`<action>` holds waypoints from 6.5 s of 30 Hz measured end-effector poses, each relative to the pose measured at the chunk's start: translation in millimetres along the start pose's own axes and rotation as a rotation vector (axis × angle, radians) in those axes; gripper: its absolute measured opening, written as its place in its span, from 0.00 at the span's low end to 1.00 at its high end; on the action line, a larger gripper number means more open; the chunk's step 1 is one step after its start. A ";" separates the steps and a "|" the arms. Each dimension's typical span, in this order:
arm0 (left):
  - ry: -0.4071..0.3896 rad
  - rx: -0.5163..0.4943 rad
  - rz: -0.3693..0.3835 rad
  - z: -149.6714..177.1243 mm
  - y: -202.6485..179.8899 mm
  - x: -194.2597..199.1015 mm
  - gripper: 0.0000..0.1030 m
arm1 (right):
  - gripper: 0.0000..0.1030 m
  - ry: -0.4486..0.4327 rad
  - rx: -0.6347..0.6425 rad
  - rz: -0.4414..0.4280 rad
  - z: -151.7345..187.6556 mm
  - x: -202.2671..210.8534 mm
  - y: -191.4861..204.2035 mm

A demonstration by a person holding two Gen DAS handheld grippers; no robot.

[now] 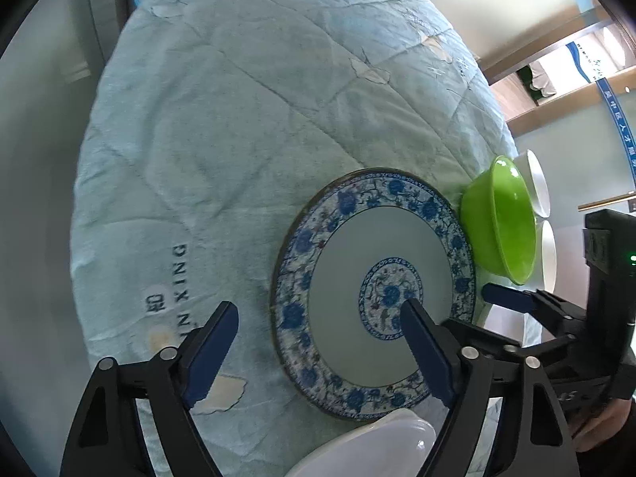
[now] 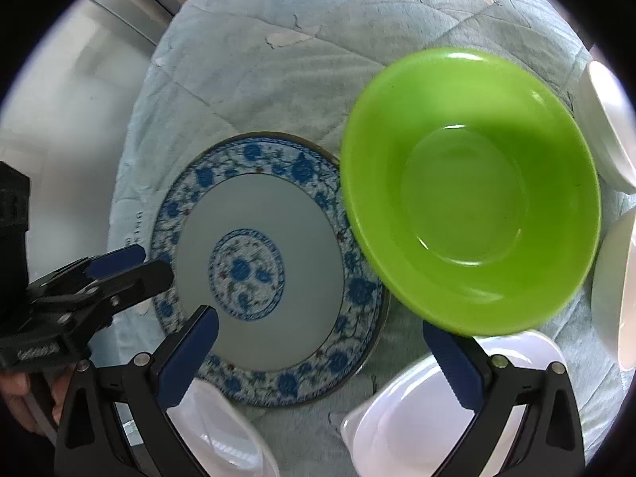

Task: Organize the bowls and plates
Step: 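Move the left tool to the rim of the blue-and-white plate, then close the left tool on the plate rim and lift it, then carry the blue-and-white plate with the left tool along the table, then lower the plate onto the table and open the left tool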

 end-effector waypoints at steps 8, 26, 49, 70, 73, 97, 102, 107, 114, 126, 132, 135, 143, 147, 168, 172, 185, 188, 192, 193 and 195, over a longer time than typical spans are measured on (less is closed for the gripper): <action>0.024 -0.004 0.011 -7.7 -1.5 -16.9 0.55 | 0.99 -0.006 0.016 0.010 -2.9 -10.2 9.9; 0.072 -0.076 -0.113 -2.9 -17.8 -28.4 0.54 | 0.99 -0.045 0.115 0.210 -8.7 -23.2 71.7; 0.047 -0.075 -0.250 -6.1 -33.4 -32.9 0.48 | 0.99 -0.082 0.103 0.205 -5.8 -14.5 64.5; -0.152 -0.102 -0.282 33.4 -121.0 105.5 0.47 | 0.99 -0.259 0.088 0.182 49.0 118.6 62.4; -0.175 -0.107 -0.294 52.0 -142.4 127.5 0.47 | 0.99 -0.288 0.087 0.172 75.2 141.9 61.3; -0.104 0.013 -0.282 286.2 -201.9 137.1 0.49 | 1.00 -0.200 0.113 0.143 265.0 172.1 17.2; -0.045 0.048 -0.272 317.7 -190.9 106.2 0.49 | 1.00 -0.109 0.107 0.149 287.1 136.9 7.4; -0.005 0.070 -0.268 325.8 -170.6 83.4 0.48 | 1.00 -0.043 0.103 0.146 284.8 102.1 6.2; 0.053 0.097 -0.258 315.4 -133.6 51.5 0.48 | 1.00 0.047 0.105 0.143 283.8 61.3 12.3; 0.133 0.114 -0.210 289.9 -120.8 -7.4 0.48 | 1.00 0.134 0.074 0.185 264.6 27.6 11.3; 0.157 0.115 -0.207 270.1 -119.5 -28.4 0.48 | 1.00 0.160 0.052 0.194 242.8 15.3 6.5; 0.167 0.128 -0.205 260.0 -115.4 -36.8 0.49 | 1.00 0.169 0.049 0.198 233.9 11.9 11.3; 0.181 0.139 -0.208 243.7 -109.2 -50.5 0.49 | 1.00 0.202 0.042 0.194 233.3 3.8 15.7; 0.184 0.143 -0.210 242.9 -109.9 -51.7 0.49 | 1.00 0.204 0.041 0.192 227.9 4.3 16.5; 0.182 0.171 -0.242 236.9 -104.7 -48.6 0.49 | 1.00 0.228 0.035 0.154 202.3 -8.8 2.9; 0.172 0.164 -0.246 230.1 -100.5 -45.7 0.49 | 1.00 0.228 0.030 0.140 193.8 -9.8 6.5; 0.174 0.190 -0.240 252.6 -98.1 -42.2 0.49 | 1.00 0.219 0.060 0.137 199.9 -16.9 11.6; 0.162 0.177 -0.227 248.8 -98.3 -40.9 0.56 | 1.00 0.194 0.072 0.125 200.8 -11.9 16.5; 0.095 0.113 -0.216 250.2 -108.2 -19.4 0.60 | 0.99 0.130 0.095 0.132 200.1 6.0 15.7; 0.076 0.097 -0.216 250.5 -111.8 -12.3 0.64 | 0.99 0.115 0.100 0.137 200.4 10.1 14.8; 0.034 0.061 -0.200 251.3 -121.7 7.6 0.66 | 0.99 0.054 0.121 0.156 198.6 27.4 12.5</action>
Point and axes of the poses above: each gripper's, at about its wrist camera, not at the fingertips, and x roughly against the way its jaws point, y to its left, z to its underside, the point moved 3 cm from there along -x, roughly the way its jaws point, and after that the axes turned 14 degrees about z, right-handed, at the moved point
